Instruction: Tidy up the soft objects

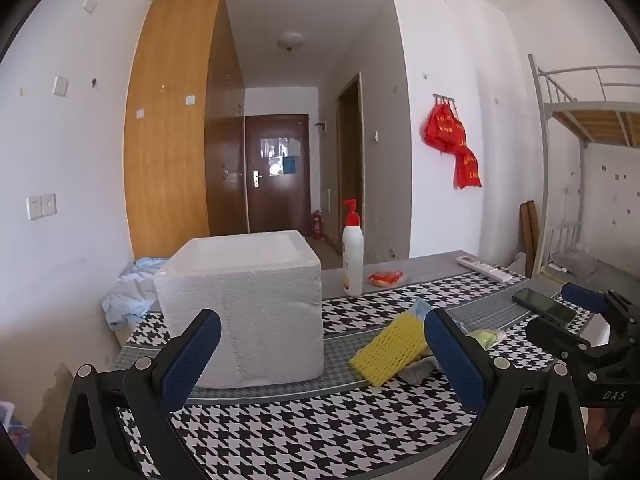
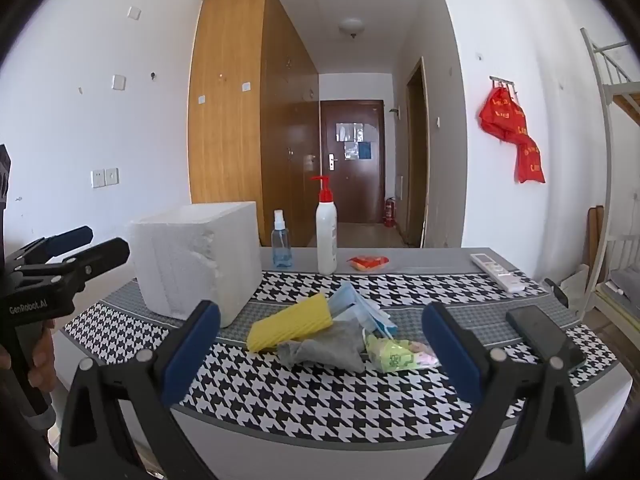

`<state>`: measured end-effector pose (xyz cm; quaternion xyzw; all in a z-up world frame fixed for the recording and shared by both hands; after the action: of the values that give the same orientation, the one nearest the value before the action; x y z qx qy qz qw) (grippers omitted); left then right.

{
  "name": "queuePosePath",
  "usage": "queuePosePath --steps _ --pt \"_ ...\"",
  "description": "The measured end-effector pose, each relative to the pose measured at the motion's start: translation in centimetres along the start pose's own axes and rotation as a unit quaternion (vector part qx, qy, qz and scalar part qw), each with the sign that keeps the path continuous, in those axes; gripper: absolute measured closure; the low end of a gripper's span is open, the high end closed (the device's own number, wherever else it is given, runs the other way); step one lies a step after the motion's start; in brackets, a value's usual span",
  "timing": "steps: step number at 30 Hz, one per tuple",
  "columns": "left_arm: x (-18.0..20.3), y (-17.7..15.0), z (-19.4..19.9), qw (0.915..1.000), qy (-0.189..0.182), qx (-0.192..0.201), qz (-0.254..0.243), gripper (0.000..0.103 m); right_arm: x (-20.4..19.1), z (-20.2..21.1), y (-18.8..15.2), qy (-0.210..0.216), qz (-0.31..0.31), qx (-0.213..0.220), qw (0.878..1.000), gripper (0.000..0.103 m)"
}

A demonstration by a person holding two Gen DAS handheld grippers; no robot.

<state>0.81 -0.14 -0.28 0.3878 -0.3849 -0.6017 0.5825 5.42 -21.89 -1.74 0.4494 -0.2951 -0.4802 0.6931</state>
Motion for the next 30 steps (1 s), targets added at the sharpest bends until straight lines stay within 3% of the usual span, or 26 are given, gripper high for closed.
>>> queuePosePath --steps 30 --pt "-0.20 0.14 -0.56 0.9999 -0.002 -0.010 0.011 0.001 -0.01 -0.33 -0.07 -0.004 0.007 0.001 1.000 0.001"
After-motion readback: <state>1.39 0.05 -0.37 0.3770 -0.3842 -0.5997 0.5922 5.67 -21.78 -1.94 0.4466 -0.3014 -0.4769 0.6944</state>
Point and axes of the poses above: each gripper's, at about its wrist camera, not at the fingertips, and z roughly against the way its jaws point, x to its right, y to its top, the point moved 1 cm from there along -z, roughly the way its jaws point, and after that the axes turned 10 degrees about -x, right-handed, at the moved point
